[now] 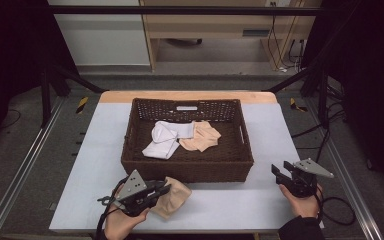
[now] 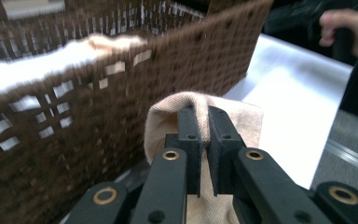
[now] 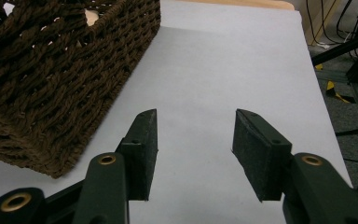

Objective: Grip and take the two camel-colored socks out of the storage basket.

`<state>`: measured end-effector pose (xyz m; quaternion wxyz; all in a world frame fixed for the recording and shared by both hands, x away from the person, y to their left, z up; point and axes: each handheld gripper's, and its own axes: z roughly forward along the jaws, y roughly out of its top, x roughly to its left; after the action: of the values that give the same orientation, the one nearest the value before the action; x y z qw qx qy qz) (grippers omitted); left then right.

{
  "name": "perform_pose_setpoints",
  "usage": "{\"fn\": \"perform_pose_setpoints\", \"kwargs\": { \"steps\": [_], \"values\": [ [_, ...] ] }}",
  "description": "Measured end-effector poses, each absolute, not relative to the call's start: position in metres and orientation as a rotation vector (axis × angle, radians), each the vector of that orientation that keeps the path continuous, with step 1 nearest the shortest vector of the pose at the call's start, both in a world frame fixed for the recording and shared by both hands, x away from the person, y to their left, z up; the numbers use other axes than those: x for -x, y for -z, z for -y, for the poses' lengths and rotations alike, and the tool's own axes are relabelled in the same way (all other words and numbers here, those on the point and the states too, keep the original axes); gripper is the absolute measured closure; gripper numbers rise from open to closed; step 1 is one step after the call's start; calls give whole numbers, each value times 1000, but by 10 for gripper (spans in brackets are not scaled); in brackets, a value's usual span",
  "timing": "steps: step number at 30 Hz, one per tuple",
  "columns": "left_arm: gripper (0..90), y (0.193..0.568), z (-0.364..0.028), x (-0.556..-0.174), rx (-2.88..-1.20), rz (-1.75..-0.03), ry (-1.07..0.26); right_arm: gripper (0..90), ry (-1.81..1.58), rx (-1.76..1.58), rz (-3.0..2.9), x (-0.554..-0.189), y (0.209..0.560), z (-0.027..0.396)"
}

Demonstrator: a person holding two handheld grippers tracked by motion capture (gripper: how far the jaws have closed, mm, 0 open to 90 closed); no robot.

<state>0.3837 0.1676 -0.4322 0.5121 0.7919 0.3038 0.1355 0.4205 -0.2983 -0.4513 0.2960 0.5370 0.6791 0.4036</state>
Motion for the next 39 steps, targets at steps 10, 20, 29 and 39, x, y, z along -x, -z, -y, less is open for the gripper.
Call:
{"fn": "perform_pose_setpoints", "kwargs": {
  "steps": [10,20,29,39],
  "values": [
    [834,453,-162,-395,-1962,-761,-312,503,-1054,-1423,-1824,-422,454,297],
    [558,451,-170,-395,-1905,-767,-343,463,-1035,-1425,-1846,-423,457,295],
    [409,444,-201,-392,-1858,-833,-406,421,-1039,-1438,-1829,-421,458,298],
    [361,449,-250,-391,-1790,-981,-479,390,-1042,-1447,-1826,-419,459,301]
  ]
}}
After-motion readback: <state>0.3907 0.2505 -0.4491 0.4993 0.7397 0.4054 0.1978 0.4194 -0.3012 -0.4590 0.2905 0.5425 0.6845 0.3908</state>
